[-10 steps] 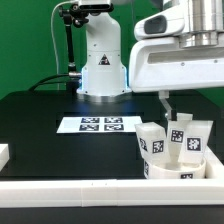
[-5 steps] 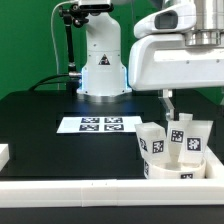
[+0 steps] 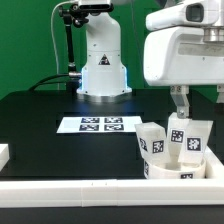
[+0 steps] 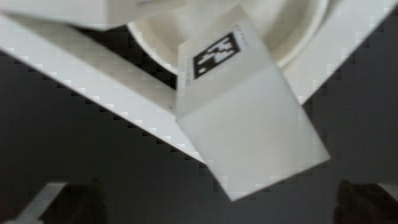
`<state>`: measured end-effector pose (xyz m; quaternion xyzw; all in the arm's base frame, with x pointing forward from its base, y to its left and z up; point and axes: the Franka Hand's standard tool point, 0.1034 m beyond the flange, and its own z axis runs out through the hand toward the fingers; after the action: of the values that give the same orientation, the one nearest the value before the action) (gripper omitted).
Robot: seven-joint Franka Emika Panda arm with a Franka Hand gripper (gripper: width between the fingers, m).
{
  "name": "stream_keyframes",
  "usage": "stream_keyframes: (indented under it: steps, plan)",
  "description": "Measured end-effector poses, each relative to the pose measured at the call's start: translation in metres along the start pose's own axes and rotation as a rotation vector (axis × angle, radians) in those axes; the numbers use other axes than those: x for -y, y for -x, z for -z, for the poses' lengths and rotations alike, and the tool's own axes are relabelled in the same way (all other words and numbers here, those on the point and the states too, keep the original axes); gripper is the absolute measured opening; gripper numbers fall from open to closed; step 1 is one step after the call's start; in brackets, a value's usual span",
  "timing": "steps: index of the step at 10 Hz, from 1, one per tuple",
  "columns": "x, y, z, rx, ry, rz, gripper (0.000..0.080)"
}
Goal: Assemble stool
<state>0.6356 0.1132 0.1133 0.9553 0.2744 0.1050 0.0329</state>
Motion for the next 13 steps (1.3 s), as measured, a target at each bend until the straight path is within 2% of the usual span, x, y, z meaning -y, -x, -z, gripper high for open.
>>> stream_keyframes:
  steps: [3,4,5,7,10,13]
  plan:
    - [0.0,0.002,-0.001,0.018,-0.006,-0.014,0.0649]
    - [0.004,0.003,-0.002,0.037,-0.013,-0.011,0.0649]
    - [0.013,0.007,-0.001,0.128,-0.037,0.01,0.0649]
    - [0.011,0.004,0.0,0.178,-0.055,0.026,0.0649]
    - [0.007,0.004,-0.001,0.163,-0.047,0.03,0.0649]
    - [0.001,0.008,-0.006,0.165,-0.055,0.12,0.0649]
